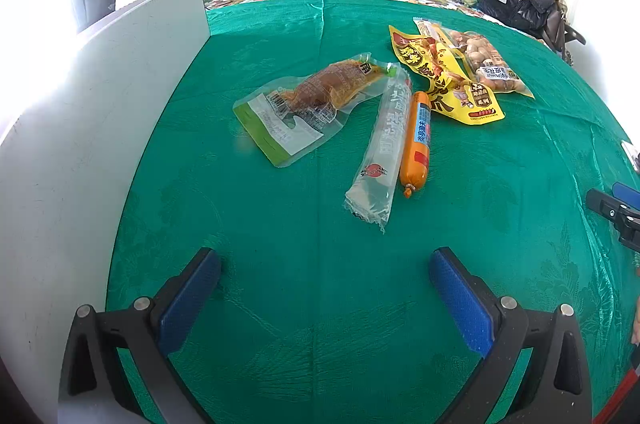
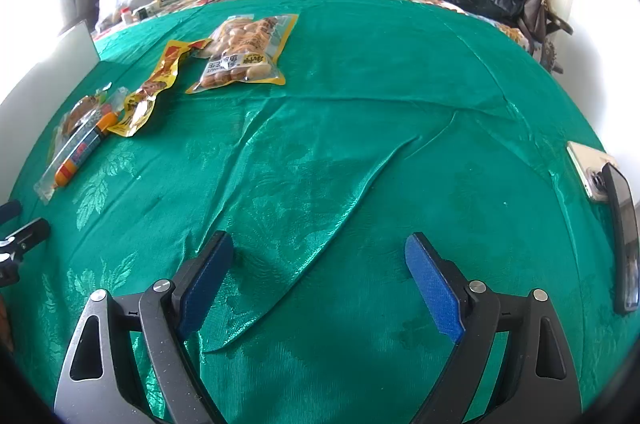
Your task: Organize snacks
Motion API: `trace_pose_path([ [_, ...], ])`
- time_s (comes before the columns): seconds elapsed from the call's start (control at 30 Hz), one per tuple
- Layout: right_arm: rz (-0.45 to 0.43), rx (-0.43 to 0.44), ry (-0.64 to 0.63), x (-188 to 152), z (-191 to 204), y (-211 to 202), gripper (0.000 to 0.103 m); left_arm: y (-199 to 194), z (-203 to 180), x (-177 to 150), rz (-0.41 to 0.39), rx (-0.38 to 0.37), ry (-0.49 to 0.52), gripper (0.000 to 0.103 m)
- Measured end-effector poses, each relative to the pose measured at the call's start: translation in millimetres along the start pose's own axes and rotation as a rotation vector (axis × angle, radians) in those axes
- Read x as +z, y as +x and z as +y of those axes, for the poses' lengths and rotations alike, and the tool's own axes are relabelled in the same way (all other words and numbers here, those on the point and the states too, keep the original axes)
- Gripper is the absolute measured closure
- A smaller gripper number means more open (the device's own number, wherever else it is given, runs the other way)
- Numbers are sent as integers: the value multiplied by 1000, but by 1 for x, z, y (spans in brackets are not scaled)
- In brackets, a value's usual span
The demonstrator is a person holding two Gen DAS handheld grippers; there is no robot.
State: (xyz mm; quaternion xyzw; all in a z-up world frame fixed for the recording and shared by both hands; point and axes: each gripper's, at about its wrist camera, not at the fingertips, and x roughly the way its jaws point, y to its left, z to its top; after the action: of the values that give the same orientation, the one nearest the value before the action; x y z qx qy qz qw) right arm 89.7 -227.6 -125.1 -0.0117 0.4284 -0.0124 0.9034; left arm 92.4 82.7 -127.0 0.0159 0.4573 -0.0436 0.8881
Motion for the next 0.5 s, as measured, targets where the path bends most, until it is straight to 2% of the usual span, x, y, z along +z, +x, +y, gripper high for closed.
trace_pose_path([
  [0.5,0,0,1,0,-1,-1,13,0,0,0,-1,-4,-2,0],
])
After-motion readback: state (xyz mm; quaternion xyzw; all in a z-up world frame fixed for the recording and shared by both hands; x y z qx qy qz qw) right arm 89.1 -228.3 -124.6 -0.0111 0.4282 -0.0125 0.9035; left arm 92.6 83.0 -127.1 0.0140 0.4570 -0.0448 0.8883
